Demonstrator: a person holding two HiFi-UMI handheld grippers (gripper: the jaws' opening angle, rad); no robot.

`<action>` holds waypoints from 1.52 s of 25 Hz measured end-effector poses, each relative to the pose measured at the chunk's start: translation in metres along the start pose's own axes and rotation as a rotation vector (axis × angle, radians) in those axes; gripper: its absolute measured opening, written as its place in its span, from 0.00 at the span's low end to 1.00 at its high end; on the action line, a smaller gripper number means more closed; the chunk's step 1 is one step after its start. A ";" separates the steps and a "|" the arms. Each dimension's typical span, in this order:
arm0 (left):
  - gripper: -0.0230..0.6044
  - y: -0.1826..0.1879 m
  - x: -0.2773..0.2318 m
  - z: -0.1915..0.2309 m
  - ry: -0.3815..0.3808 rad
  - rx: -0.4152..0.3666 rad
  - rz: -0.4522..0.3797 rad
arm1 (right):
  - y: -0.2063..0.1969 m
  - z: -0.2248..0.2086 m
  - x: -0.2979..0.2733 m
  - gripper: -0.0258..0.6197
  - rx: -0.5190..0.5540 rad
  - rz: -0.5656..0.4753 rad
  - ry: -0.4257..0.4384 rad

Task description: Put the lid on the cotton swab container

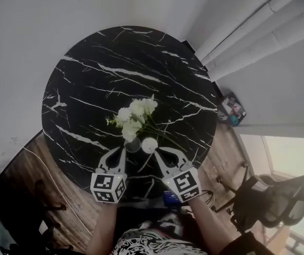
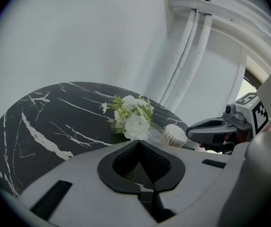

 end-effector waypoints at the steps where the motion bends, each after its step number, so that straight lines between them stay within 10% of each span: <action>1: 0.06 0.001 -0.001 0.000 -0.003 -0.001 -0.001 | 0.000 0.000 0.000 0.07 -0.003 -0.001 -0.001; 38: 0.06 0.012 -0.008 0.003 -0.104 0.051 -0.051 | 0.003 -0.001 -0.004 0.07 0.007 -0.006 -0.005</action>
Point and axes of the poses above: the fingertips, and each gripper's own axes: x backward along the fingers, z to its left, y out of its top, the point moved 9 cm from there along x, backward along the fingers, and after that the axes turned 11 degrees about y, right-handed, at the moved point
